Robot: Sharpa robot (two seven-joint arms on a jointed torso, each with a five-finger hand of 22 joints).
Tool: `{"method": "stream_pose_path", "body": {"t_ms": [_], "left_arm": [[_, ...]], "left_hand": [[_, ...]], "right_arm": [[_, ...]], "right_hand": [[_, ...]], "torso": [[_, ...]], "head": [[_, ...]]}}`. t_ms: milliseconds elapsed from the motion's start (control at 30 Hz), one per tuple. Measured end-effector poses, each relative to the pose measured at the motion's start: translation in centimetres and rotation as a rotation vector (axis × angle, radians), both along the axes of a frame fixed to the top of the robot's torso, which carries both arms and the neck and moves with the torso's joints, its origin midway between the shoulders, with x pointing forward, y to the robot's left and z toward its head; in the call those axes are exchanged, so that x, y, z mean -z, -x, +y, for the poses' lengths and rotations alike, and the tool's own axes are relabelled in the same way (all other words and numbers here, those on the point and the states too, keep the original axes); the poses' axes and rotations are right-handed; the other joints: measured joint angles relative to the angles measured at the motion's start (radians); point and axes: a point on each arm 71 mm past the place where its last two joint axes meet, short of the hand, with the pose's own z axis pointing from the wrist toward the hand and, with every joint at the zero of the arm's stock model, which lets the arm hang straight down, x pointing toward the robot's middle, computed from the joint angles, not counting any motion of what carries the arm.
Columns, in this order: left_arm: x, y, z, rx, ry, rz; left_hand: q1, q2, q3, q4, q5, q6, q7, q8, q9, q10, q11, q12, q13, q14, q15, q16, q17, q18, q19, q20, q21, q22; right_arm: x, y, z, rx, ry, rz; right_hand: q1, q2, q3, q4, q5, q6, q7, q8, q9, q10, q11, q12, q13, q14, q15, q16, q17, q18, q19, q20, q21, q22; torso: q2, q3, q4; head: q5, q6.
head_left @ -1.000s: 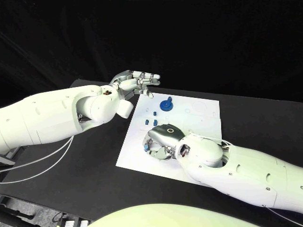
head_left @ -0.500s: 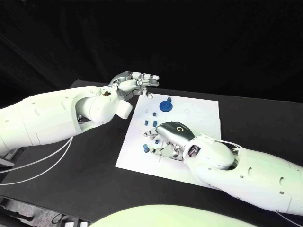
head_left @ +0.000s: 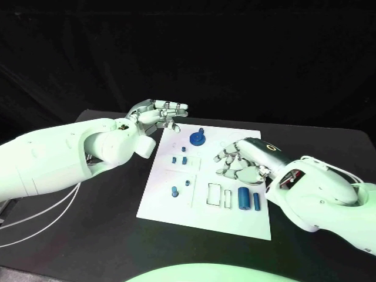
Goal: Assemble the parts on the task board
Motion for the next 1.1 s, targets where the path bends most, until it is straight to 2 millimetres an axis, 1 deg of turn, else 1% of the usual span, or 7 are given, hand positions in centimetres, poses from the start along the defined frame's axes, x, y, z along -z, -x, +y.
{"method": "stream_pose_path", "body": {"t_ms": [133,233,300,433,667,767,1100], "left_arm": [[0.1,0.1,0.2,-0.001,-0.003,0.004],[0.2,0.3,0.0,0.004,-0.003,0.006],[0.3,0.4,-0.1,0.007,-0.003,0.008],[0.3,0.5,-0.2,0.011,-0.004,0.010],[0.4,0.5,-0.2,0.013,-0.004,0.011],[0.4,0.5,-0.3,0.014,-0.003,0.011],[0.4,0.6,-0.2,0.013,-0.004,0.012]], "left_hand": [[0.000,0.000,0.000,0.000,0.000,0.000,0.000,0.000,0.000,0.000,0.000,0.000,0.000,0.000,0.000,0.000,0.000,0.000,0.000,0.000,0.000,0.000],[0.000,0.000,0.000,0.000,0.000,0.000,0.000,0.000,0.000,0.000,0.000,0.000,-0.001,0.000,0.000,0.000,0.000,0.000,0.000,0.000,-0.005,-0.001],[0.000,0.000,0.000,0.000,0.000,0.000,0.000,0.000,0.000,0.000,0.000,0.000,-0.001,0.000,0.000,0.000,0.000,0.000,0.000,0.000,-0.005,-0.002],[0.000,0.000,0.000,0.000,0.000,0.000,0.000,0.000,0.000,0.000,0.000,0.000,-0.001,0.000,0.000,0.000,0.000,0.000,0.000,0.000,-0.005,-0.002],[0.000,0.000,0.000,0.000,0.000,0.000,0.000,0.000,0.000,0.000,0.000,0.000,-0.001,0.000,0.000,0.000,0.000,0.000,0.000,0.000,-0.005,-0.002],[0.000,0.000,0.000,0.000,0.000,0.000,0.000,0.000,0.000,0.000,0.000,0.000,-0.001,0.000,0.000,0.000,0.000,0.000,0.000,0.000,-0.005,-0.002],[0.000,0.000,0.000,0.000,0.000,0.000,0.000,0.004,-0.001,0.000,0.000,0.000,-0.001,0.000,0.000,0.000,-0.001,0.000,0.004,-0.004,-0.005,-0.003]], "right_arm": [[-0.1,0.0,-3.5,0.107,0.010,0.078],[0.4,0.5,-5.7,0.185,0.032,0.138],[0.8,0.9,-6.6,0.222,0.047,0.168],[1.8,2.0,-7.9,0.288,0.080,0.223],[3.5,3.0,-8.2,0.362,0.127,0.277],[4.2,3.1,-7.9,0.373,0.142,0.288],[5.7,3.2,-6.6,0.375,0.173,0.290]], "right_hand": [[-0.076,-0.023,-0.048,0.048,-0.001,0.027,-0.027,0.017,0.013,0.123,-0.030,0.200,0.187,0.000,-0.021,0.042,0.058,-0.015,-0.002,-0.026,0.100,0.000],[-0.095,-0.017,-0.115,0.078,0.011,0.030,-0.038,0.039,0.049,0.141,-0.040,0.712,0.760,-0.002,-0.033,0.092,0.128,-0.031,-0.003,-0.043,0.164,0.000],[-0.098,-0.014,-0.143,0.090,0.011,0.035,-0.042,0.056,0.075,0.156,-0.038,0.868,0.931,-0.002,-0.033,0.108,0.153,-0.031,-0.003,-0.043,0.181,0.000],[-0.111,-0.001,-0.185,0.121,0.014,0.035,-0.042,0.074,0.113,0.175,-0.036,0.886,0.933,-0.002,-0.033,0.130,0.172,-0.031,-0.003,-0.043,0.208,0.000],[-0.131,0.000,-0.240,0.164,0.096,0.029,-0.048,0.093,0.163,0.178,-0.037,0.945,0.938,-0.002,-0.033,0.148,0.172,-0.031,-0.003,-0.043,0.234,0.000],[-0.137,0.006,-0.250,0.168,0.102,0.029,-0.048,0.097,0.174,0.198,-0.048,1.044,1.126,-0.002,-0.033,0.151,0.172,-0.046,-0.003,-0.042,0.238,0.000],[-0.143,0.012,-0.275,0.170,0.138,0.022,-0.048,0.109,0.207,0.193,-0.046,1.045,1.145,-0.002,-0.033,0.162,0.172,-0.046,-0.003,-0.042,0.238,0.000]], "torso": [[-0.003,-0.0018,-0.0042],[-0.006,-0.0023,-0.0083],[-0.006,-0.0023,-0.0104],[-0.007,-0.0030,-0.0140],[-0.008,-0.0024,-0.0169],[-0.008,-0.0024,-0.0165],[-0.006,-0.0028,-0.0154]], "head": [[-0.024,0.007],[-0.043,0.010],[-0.055,0.011],[-0.076,0.014],[-0.095,0.014],[-0.098,0.011],[-0.094,0.001]]}}
